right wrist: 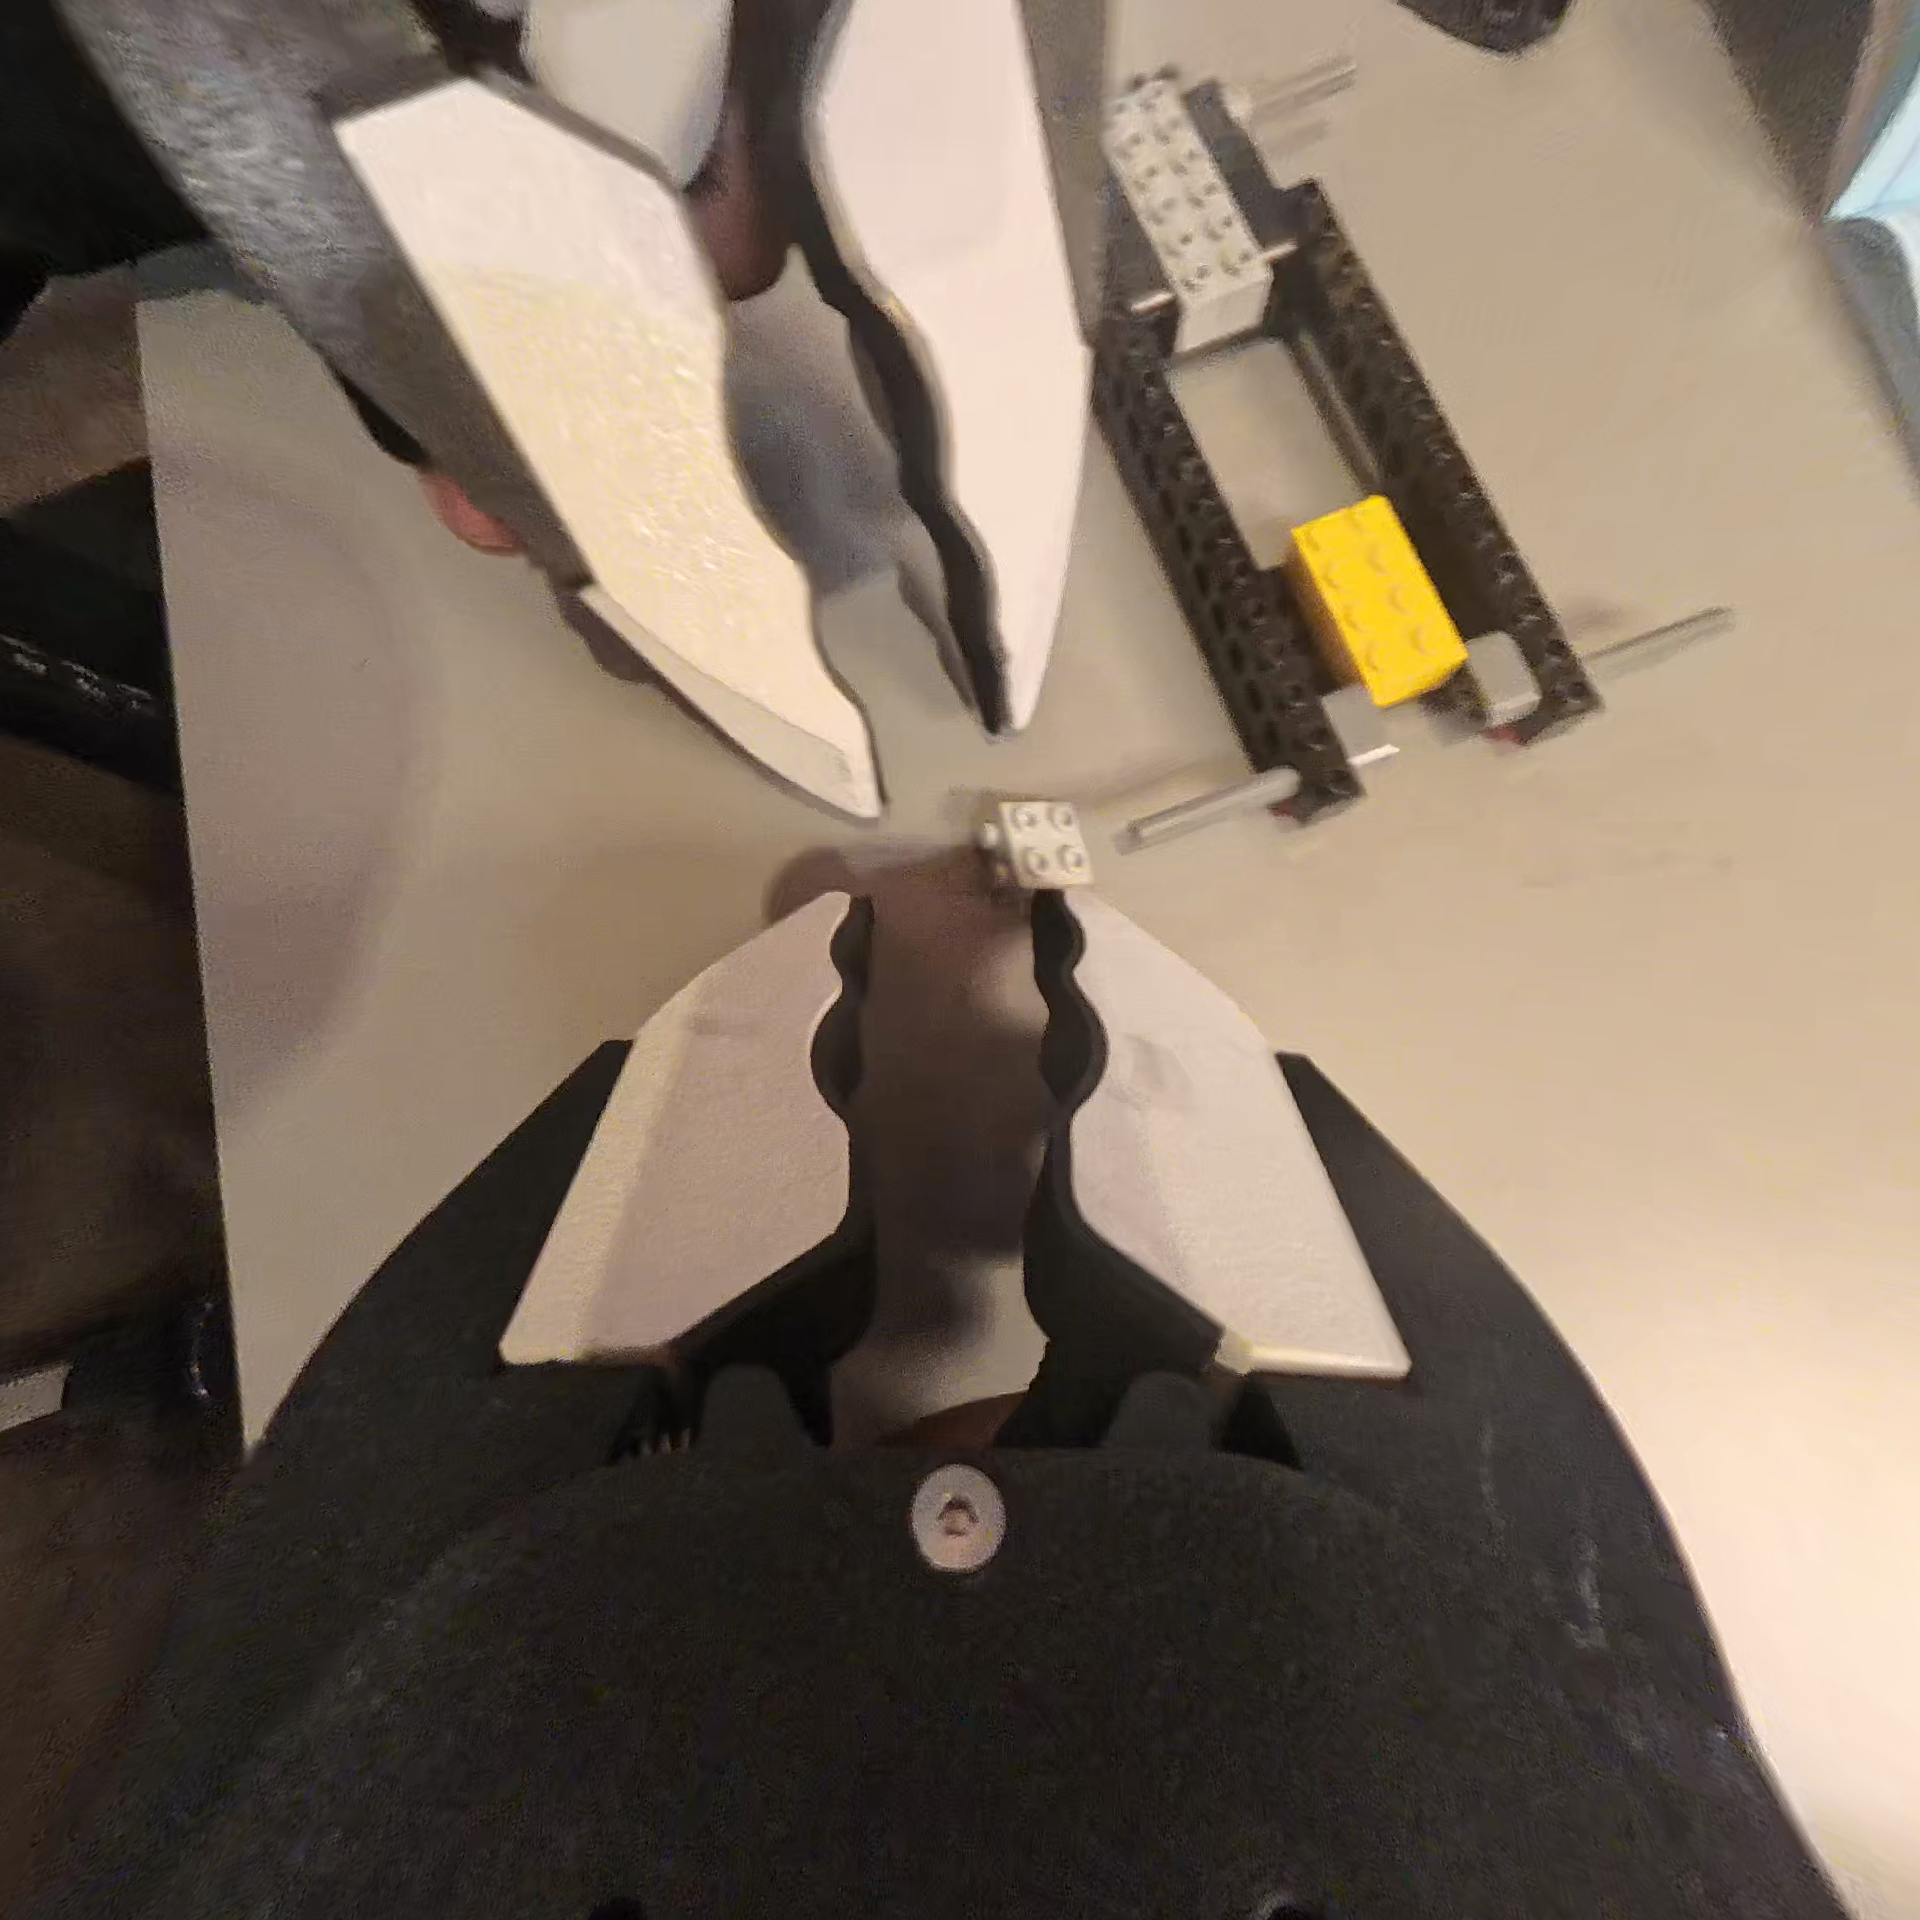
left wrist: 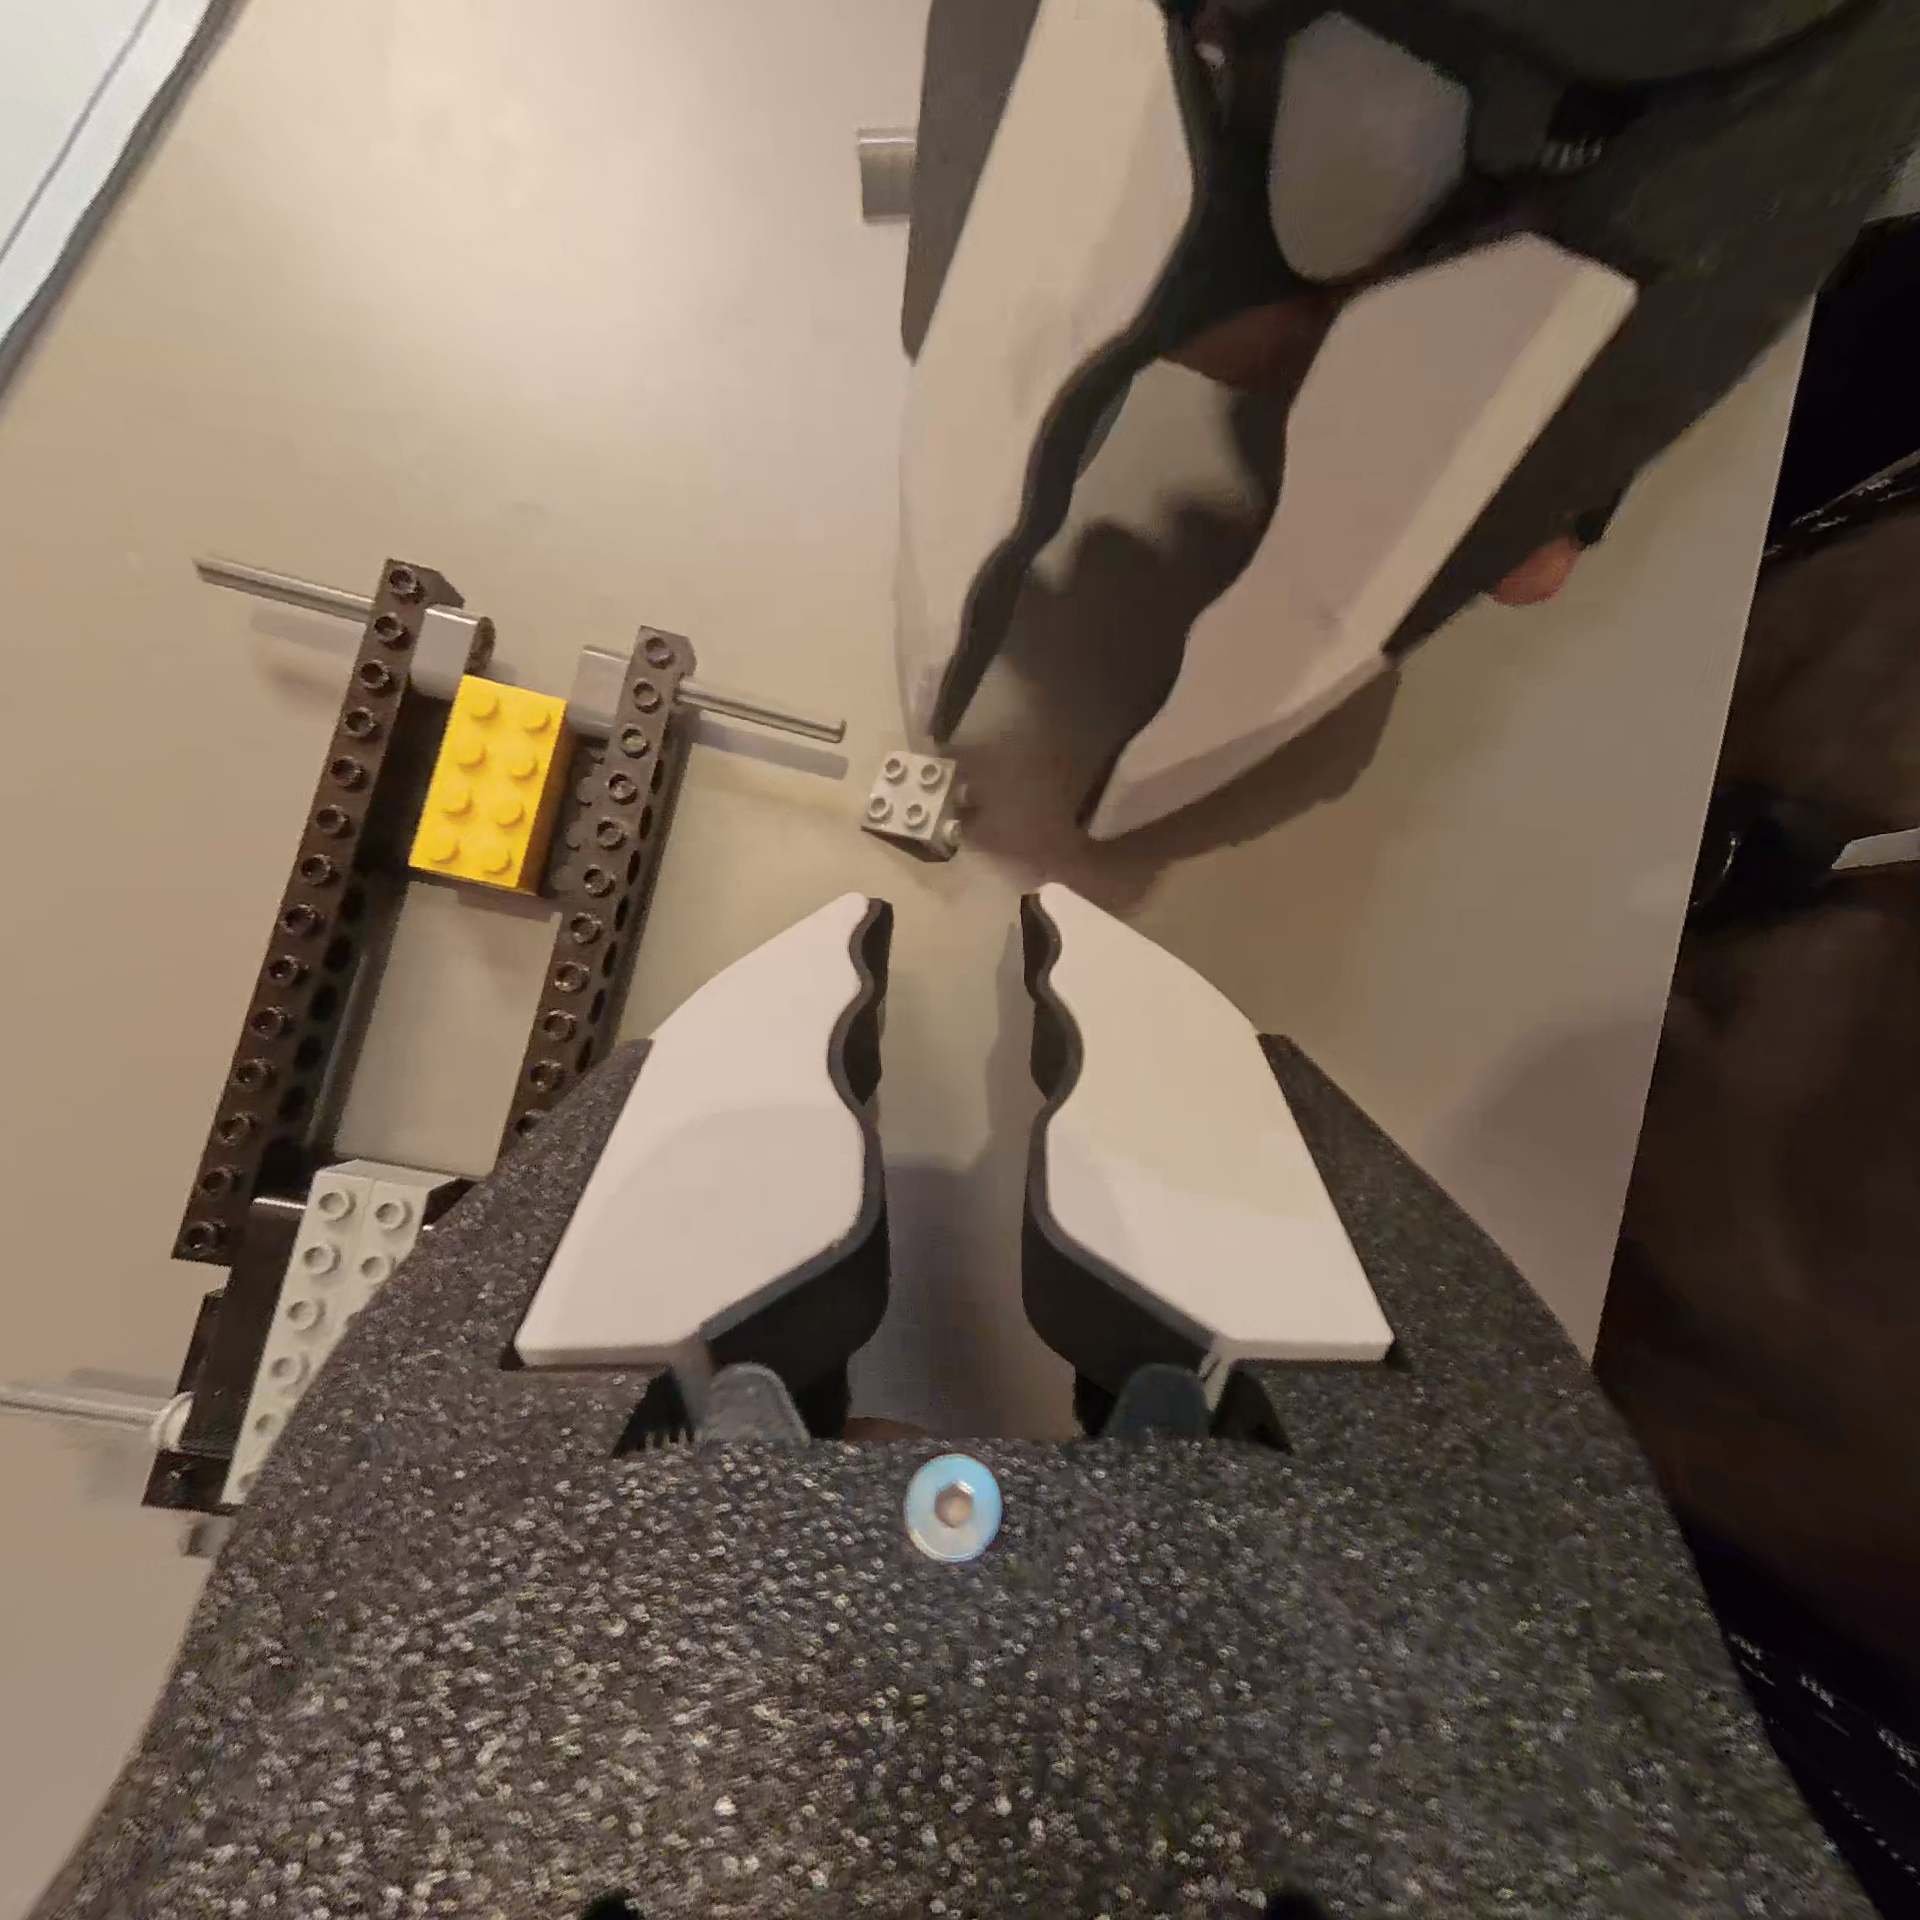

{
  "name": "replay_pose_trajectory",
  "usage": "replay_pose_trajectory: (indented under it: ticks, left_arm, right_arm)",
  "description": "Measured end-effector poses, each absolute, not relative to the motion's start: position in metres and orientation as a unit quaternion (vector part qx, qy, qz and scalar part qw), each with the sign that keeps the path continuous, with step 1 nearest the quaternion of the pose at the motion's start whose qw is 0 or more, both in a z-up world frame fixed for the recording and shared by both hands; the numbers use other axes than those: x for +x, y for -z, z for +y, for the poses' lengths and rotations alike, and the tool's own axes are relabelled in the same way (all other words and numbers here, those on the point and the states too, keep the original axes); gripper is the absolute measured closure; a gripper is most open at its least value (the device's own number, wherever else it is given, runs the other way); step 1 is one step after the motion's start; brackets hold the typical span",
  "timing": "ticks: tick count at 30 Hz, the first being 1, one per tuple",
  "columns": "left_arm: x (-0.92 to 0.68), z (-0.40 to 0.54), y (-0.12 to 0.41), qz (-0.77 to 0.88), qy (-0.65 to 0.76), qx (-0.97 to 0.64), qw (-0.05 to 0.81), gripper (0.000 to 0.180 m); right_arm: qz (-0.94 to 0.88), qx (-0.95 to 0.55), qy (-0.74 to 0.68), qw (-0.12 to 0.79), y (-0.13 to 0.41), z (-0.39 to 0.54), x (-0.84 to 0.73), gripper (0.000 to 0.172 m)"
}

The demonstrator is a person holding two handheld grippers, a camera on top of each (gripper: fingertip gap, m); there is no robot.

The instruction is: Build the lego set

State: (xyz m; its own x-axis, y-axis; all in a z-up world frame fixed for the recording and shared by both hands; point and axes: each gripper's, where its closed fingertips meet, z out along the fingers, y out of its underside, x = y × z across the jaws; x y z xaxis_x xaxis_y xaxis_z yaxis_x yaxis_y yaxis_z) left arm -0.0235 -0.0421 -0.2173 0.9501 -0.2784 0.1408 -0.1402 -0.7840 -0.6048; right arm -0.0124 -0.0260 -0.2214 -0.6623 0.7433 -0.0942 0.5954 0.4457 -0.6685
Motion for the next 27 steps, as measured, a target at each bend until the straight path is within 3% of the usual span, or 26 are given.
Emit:
replay_pose_trajectory:
  ticks: [19, 27]
  left_arm:
    - [-0.032, -0.050, 0.224, 0.099, 0.085, -0.942, 0.311, 0.154]
    - [-0.054, -0.053, 0.212, 0.116, 0.070, -0.926, 0.352, 0.153]
  right_arm:
    - [-0.867, -0.330, -0.356, 0.111, 0.214, -0.054, -0.007, 0.137]
    - [-0.942, -0.075, -0.280, 0.170, 0.191, -0.036, -0.022, 0.139]
